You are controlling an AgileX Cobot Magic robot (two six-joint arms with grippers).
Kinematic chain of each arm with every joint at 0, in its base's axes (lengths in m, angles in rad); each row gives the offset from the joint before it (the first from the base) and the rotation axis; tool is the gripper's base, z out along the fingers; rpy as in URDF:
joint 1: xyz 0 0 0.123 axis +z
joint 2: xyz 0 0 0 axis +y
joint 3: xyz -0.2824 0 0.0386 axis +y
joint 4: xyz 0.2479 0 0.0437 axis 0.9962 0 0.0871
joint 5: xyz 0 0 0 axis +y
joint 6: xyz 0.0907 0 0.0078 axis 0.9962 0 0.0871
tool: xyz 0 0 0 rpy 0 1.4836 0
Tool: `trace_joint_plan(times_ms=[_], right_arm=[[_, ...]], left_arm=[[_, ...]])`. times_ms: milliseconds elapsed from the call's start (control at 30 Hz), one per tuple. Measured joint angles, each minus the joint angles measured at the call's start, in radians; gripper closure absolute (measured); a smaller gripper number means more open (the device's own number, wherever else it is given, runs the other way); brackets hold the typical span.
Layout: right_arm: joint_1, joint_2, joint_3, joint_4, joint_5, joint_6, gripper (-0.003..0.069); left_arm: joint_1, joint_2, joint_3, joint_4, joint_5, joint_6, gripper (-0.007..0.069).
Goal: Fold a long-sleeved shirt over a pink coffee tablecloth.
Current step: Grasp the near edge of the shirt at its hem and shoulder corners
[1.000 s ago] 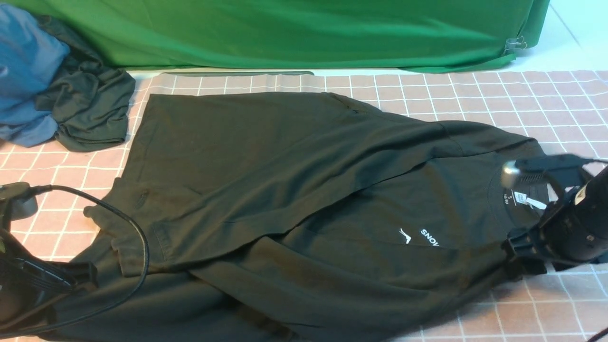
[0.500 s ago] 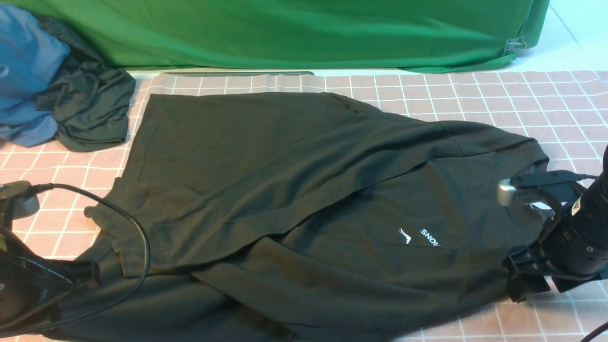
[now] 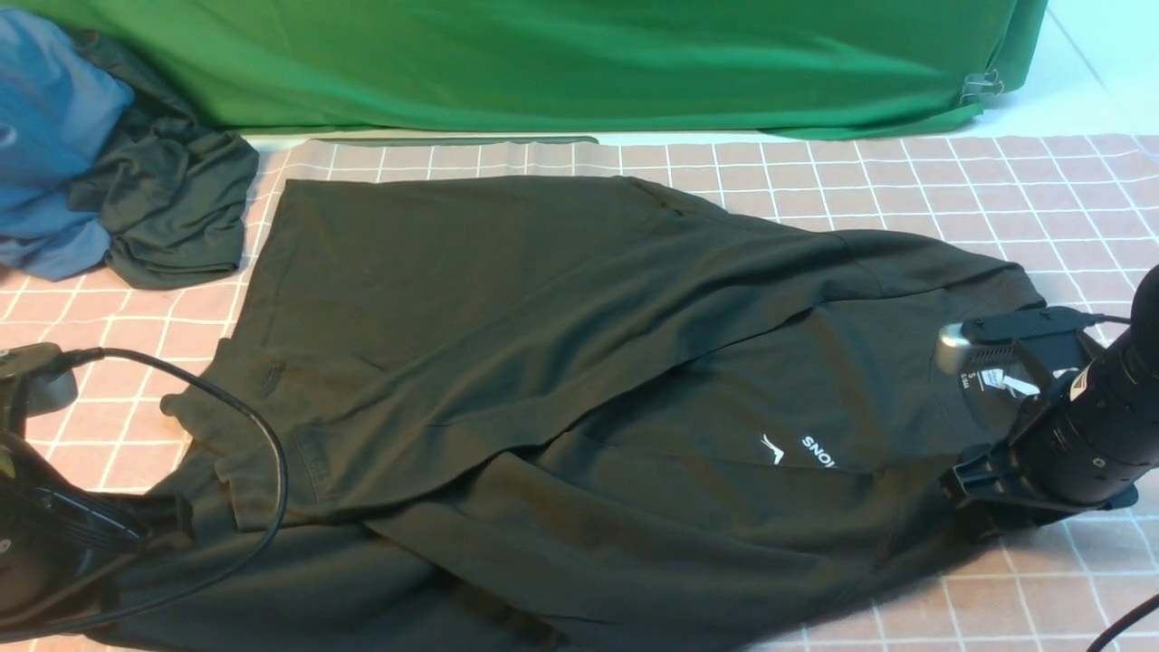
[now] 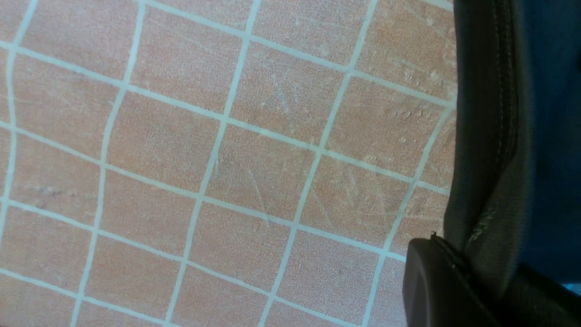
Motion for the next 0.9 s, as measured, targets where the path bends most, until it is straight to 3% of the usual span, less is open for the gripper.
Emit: trace_joint_plan(times_ms=[100,133,567,667,733,900], right_arm=[[0.0,-0.003,-0.001,0.005,-0.03,-0.009,0.0537],[0.0,-0.007,-0.009,0.005,-0.021,-0.02,0.0588],[0.006,-0.174,-0.059,0.003,0.253,-0.075,0.0619],[0.024,-0.177,-0.059,0.003,0.301,-0.087,0.0606],[0.07,-0.176,-0.059,0.003,0.323,-0.105,0.0538],[0.195,-0.146,-0.059,0.003,0.3,-0.168,0.0211]], left_arm=[[0.0,0.0,0.0,0.0,-0.004,0.0,0.0577],[0.0,0.0,0.0,0.0,-0.004,0.0,0.0577],[0.0,0.0,0.0,0.0,0.005,0.0,0.0577],[0.0,0.0,0.0,-0.002,0.004,0.0,0.0577],[0.0,0.0,0.0,-0.004,0.002,0.0,0.0577],[0.0,0.0,0.0,-0.009,0.0,0.0,0.0577]])
